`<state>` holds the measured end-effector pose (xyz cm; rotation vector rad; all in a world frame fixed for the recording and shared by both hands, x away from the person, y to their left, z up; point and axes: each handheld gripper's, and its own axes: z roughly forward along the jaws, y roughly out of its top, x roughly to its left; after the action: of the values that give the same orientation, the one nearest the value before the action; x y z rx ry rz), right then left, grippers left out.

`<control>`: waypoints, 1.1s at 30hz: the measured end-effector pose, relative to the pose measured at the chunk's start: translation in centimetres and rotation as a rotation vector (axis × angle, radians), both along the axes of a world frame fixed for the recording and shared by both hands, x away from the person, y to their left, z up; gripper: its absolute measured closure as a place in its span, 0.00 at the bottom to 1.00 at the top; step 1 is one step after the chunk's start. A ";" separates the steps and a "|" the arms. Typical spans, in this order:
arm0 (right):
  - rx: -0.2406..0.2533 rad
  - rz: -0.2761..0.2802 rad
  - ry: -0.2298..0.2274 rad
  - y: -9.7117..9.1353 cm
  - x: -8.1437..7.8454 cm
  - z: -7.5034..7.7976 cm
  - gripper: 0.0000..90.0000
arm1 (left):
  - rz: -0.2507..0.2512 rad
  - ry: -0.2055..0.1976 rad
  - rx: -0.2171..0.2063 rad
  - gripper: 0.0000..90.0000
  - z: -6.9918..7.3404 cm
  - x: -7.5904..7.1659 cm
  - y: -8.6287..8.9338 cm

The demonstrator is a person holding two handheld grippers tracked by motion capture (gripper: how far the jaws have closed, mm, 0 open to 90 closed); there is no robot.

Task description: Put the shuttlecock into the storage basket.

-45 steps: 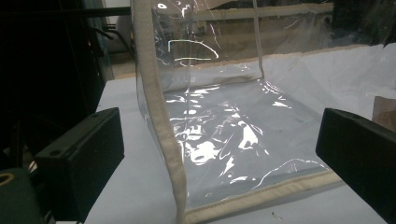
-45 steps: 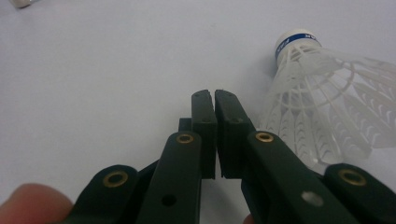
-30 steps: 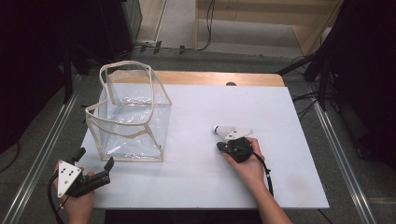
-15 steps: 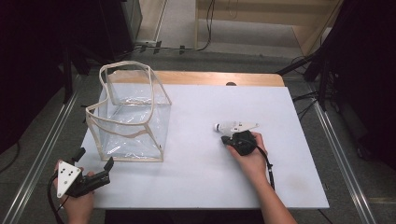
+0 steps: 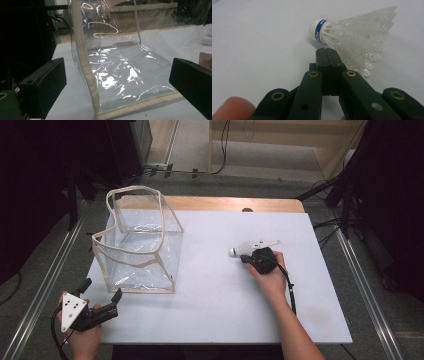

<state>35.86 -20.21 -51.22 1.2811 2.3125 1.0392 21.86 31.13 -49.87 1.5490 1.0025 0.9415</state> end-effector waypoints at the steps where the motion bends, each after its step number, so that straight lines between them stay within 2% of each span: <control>1: -0.006 0.001 0.002 0.0 0.2 0.0 0.98 | -0.001 -0.001 0.001 0.02 0.0 0.0 0.0; 6: -0.009 -0.003 0.009 0.3 1.4 -0.6 0.98 | -0.001 0.000 0.000 0.02 0.0 0.0 0.0; 15: -0.022 0.001 0.004 0.8 3.1 -0.3 0.98 | -0.001 0.000 0.006 0.02 0.0 0.0 0.0; 20: -0.010 -0.027 -0.001 1.2 4.2 -0.2 0.98 | -0.001 -0.001 0.004 0.02 0.0 0.0 0.0; 24: 0.004 -0.032 0.000 2.0 4.7 -0.2 0.98 | 0.000 -0.002 -0.002 0.02 0.0 0.0 0.0; 33: -0.001 -0.001 -0.003 4.0 5.7 0.1 0.97 | -0.001 0.000 -0.007 0.02 0.0 0.0 0.1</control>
<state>41.60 -16.25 -51.08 1.2795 2.3091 1.0388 21.87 31.21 -49.86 1.5432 1.0035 0.9363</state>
